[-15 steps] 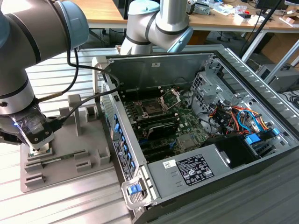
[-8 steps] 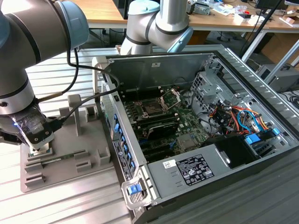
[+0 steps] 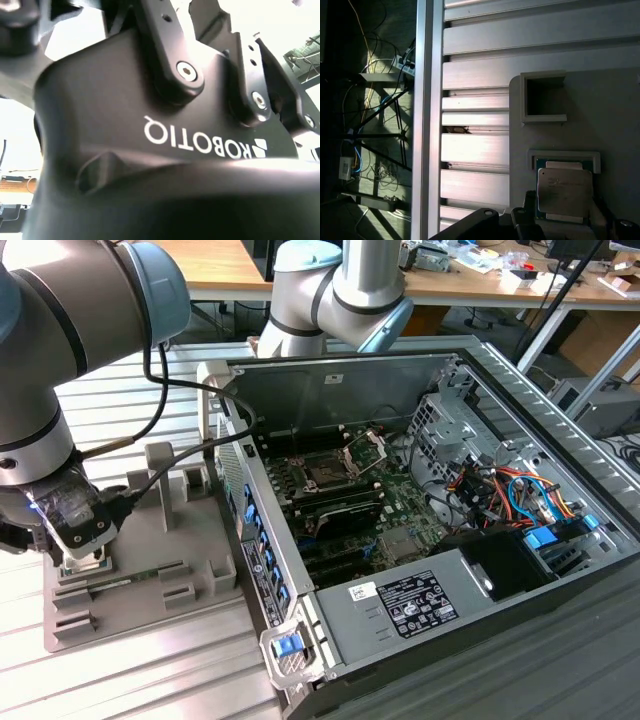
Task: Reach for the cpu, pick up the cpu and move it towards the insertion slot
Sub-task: 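Pick up the cpu and move it towards the insertion slot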
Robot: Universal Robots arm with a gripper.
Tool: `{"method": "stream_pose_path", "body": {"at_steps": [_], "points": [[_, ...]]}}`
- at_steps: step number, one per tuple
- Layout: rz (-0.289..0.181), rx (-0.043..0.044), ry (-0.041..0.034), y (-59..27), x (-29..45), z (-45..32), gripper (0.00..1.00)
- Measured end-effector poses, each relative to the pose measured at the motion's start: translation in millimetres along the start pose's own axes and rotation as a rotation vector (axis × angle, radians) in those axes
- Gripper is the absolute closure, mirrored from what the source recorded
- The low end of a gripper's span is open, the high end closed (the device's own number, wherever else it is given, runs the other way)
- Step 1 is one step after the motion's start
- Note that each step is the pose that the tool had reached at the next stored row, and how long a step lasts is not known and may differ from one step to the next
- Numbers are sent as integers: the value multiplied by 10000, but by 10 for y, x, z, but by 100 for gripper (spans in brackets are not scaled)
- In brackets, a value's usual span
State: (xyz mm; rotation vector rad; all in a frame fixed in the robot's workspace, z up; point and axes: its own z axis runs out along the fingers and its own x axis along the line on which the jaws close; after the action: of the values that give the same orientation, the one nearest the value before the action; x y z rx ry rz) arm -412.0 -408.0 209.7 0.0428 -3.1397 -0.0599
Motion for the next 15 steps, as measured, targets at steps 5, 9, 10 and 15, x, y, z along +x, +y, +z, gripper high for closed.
{"method": "stream_pose_path", "body": {"at_steps": [5, 9, 10, 15], "points": [[0, 0, 0, 0, 0, 0, 46], [0, 0, 0, 1, 0, 1, 45], [0, 0, 0, 1, 0, 1, 38], [0, 0, 0, 1, 0, 1, 38]]}}
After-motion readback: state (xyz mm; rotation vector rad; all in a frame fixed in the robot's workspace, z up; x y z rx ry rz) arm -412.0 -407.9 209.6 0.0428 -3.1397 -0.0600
